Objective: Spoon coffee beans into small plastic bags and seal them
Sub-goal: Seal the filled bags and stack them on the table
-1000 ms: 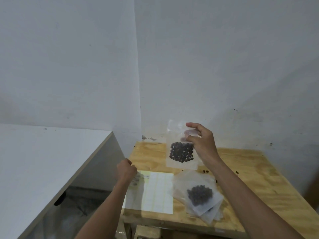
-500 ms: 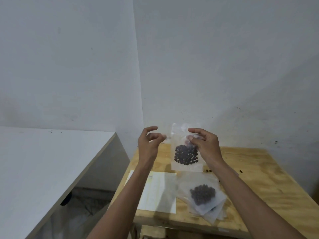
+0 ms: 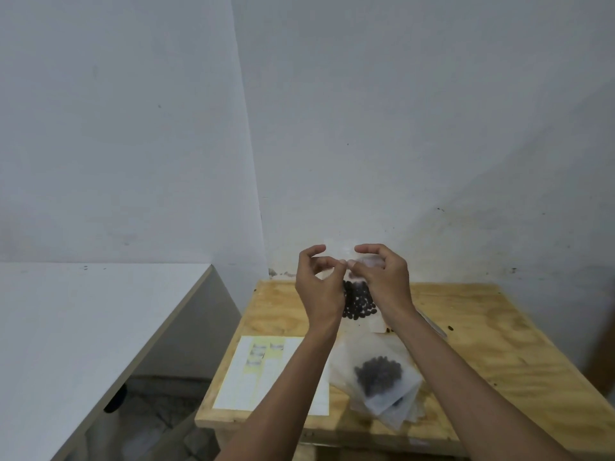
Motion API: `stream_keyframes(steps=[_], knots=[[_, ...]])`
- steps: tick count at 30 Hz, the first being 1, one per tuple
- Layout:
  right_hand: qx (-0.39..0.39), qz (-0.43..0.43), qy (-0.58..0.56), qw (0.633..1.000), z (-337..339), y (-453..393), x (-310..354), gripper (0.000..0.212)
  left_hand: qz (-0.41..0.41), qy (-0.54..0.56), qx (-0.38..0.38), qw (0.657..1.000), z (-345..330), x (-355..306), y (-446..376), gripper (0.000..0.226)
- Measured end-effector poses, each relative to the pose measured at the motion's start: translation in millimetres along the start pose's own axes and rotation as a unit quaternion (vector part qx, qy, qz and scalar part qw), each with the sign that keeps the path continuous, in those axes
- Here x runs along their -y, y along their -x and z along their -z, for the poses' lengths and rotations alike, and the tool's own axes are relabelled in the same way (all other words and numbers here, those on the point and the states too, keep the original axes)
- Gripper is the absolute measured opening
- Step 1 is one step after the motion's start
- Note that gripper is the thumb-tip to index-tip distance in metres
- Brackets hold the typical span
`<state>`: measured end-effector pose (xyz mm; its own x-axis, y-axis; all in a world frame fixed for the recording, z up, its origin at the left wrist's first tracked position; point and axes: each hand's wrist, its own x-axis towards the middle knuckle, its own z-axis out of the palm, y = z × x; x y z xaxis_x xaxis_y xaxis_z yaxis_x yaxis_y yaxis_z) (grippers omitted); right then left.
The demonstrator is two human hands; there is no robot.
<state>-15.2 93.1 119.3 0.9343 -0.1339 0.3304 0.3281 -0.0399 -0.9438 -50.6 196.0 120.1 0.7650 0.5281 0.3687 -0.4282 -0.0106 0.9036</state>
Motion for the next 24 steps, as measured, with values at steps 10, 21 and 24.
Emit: stream_keyframes(steps=[10, 21, 24], knots=[[0.015, 0.023, -0.001, 1.0, 5, -3, 2, 0.021, 0.074, 0.028, 0.138, 0.987, 8, 0, -22, 0.014], [0.001, -0.054, 0.03, 0.998, -15, -14, -9, 0.034, 0.094, 0.002, 0.093, 0.991, 7, 24, -37, 0.026], [0.038, -0.058, 0.072, 0.995, -20, -17, -20, 0.03, 0.124, 0.001, 0.105, 0.987, 18, 36, -48, 0.026]])
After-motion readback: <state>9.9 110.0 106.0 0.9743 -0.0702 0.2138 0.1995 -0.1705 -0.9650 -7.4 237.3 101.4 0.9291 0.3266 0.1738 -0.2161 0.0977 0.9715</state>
